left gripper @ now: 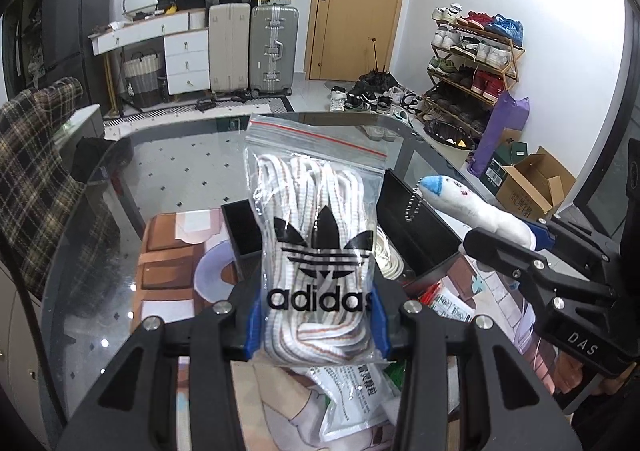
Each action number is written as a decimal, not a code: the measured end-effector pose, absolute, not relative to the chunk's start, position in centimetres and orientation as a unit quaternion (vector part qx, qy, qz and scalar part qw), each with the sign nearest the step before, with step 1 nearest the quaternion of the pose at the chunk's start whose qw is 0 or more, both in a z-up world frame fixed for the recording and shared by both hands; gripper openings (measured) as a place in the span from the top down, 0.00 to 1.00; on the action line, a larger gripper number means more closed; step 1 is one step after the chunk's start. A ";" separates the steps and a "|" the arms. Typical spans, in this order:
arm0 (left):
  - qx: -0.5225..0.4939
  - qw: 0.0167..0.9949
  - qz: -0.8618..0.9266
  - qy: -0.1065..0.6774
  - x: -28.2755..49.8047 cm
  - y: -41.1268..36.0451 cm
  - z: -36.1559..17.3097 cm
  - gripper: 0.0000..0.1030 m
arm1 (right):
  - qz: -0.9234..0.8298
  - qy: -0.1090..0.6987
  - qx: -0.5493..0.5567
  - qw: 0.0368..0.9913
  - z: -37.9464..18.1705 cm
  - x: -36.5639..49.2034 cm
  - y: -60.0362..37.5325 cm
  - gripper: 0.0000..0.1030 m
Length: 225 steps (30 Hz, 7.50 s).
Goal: Organize soft objects
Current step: 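Carry the Adidas bag and the plush doll up over the black box, then lower both items into the black box and open both tools, then withdraw both open tools from the box toward the remaining packets, then grasp the white foam sheet with the right tool while the left tool grasps the white printed packet, then lift the foam sheet and white packet and carry both over the black box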
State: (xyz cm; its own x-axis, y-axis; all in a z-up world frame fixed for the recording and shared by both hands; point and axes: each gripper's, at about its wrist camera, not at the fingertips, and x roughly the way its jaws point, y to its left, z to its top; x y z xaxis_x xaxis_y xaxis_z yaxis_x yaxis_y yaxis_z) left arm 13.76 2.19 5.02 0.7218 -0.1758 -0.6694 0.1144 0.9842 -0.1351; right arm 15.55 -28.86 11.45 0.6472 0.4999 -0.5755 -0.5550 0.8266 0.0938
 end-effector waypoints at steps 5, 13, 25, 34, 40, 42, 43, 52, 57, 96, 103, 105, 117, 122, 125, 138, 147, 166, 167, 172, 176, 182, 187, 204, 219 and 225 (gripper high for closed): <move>-0.043 0.924 -0.078 0.371 15.0 1.9 4.7 0.60 | 0.295 0.309 -0.043 0.903 11.0 16.6 -28.4 0.68; -0.046 0.919 -0.082 0.382 16.8 1.6 3.7 0.60 | 0.301 0.324 -0.042 0.896 9.9 18.7 -27.6 0.68; -0.047 0.915 -0.087 0.392 18.9 1.6 2.5 0.60 | 0.296 0.335 -0.060 0.893 8.7 21.1 -25.8 0.68; 0.004 0.914 -0.078 0.398 19.1 -0.1 1.5 0.58 | 0.285 0.344 -0.070 0.892 7.4 22.2 -25.1 0.67; -0.010 0.919 -0.071 0.389 18.0 0.8 2.2 0.29 | 0.285 0.324 -0.058 0.900 8.3 21.5 -25.8 0.51; -0.017 0.922 -0.074 0.379 17.3 1.1 2.7 0.23 | 0.278 0.316 -0.055 0.906 8.8 21.2 -26.2 0.45; -0.017 0.924 -0.073 0.376 17.0 1.2 2.8 0.19 | 0.275 0.314 -0.053 0.907 9.0 21.0 -26.5 0.42; -0.044 0.930 -0.061 0.361 13.7 2.9 3.7 0.00 | 0.257 0.313 -0.036 0.914 9.8 17.6 -28.6 0.01; -0.031 0.937 -0.056 0.344 11.7 2.9 4.2 0.00 | 0.257 0.316 -0.045 0.912 9.7 15.8 -29.4 0.00; -0.004 0.918 -0.046 0.393 5.0 3.6 -2.2 0.00 | 0.284 0.394 -0.099 0.868 4.2 9.5 -27.0 0.00; -0.011 0.916 -0.057 0.397 4.9 3.4 -2.6 0.00 | 0.289 0.400 -0.117 0.862 3.3 9.7 -25.8 0.00; -0.013 0.915 -0.060 0.399 5.0 3.5 -2.6 0.00 | 0.288 0.402 -0.119 0.861 3.1 9.9 -25.7 0.00; -0.022 0.912 -0.066 0.405 5.2 3.7 -2.8 0.00 | 0.289 0.405 -0.132 0.857 2.5 11.2 -25.6 0.06; -0.021 0.910 -0.066 0.409 5.3 3.7 -2.9 0.00 | 0.293 0.401 -0.142 0.856 2.3 11.3 -25.5 0.17; -0.021 0.909 -0.065 0.411 5.2 3.6 -3.0 0.00 | 0.295 0.400 -0.145 0.856 2.2 11.0 -25.4 0.25; -0.017 0.908 -0.065 0.413 5.3 3.4 -3.1 0.00 | 0.305 0.380 -0.122 0.865 2.9 9.9 -26.4 0.30; 0.000 0.899 -0.066 0.434 6.3 1.6 -2.9 0.00 | 0.290 0.355 -0.083 0.885 4.6 8.6 -29.1 0.30; 0.010 0.883 -0.010 0.470 11.2 -0.6 -4.0 0.00 | 0.260 0.354 -0.054 0.897 4.8 8.6 -32.2 0.30; 0.009 0.882 -0.006 0.471 11.2 -0.3 -4.1 0.00 | 0.260 0.355 -0.054 0.896 4.8 8.6 -32.2 0.30; 0.002 0.879 -0.009 0.477 11.1 0.5 -4.3 0.00 | 0.262 0.355 -0.052 0.896 4.7 8.9 -32.1 0.30; 0.022 0.878 -0.024 0.477 10.7 -0.5 -4.3 0.00 | 0.266 0.355 -0.058 0.894 4.8 8.9 -31.6 0.30; 0.019 0.880 -0.037 0.473 10.3 -0.5 -4.3 0.02 | 0.268 0.353 -0.061 0.894 5.0 8.9 -31.2 0.30; 0.020 0.888 -0.049 0.457 9.3 0.1 -4.0 0.27 | 0.268 0.352 -0.061 0.895 5.1 8.9 -31.0 0.30; 0.005 0.895 -0.092 0.436 6.7 1.3 -2.6 0.76 | 0.271 0.344 -0.065 0.897 5.4 8.2 -30.5 0.30; -0.032 0.920 -0.107 0.375 4.3 2.7 2.1 0.76 | 0.272 0.322 -0.070 0.904 6.6 7.2 -29.8 0.30; -0.046 0.933 -0.109 0.339 4.0 3.2 4.5 0.76 | 0.271 0.304 -0.062 0.911 7.6 7.6 -29.5 0.30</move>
State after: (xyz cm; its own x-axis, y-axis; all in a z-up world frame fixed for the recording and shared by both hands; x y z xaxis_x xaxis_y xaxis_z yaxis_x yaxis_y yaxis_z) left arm 3.99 3.20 4.50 0.7464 -0.2358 -0.6223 0.1730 0.9717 -0.1607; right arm 7.60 -29.47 7.56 0.6691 0.4558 -0.5870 -0.5312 0.8457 0.0511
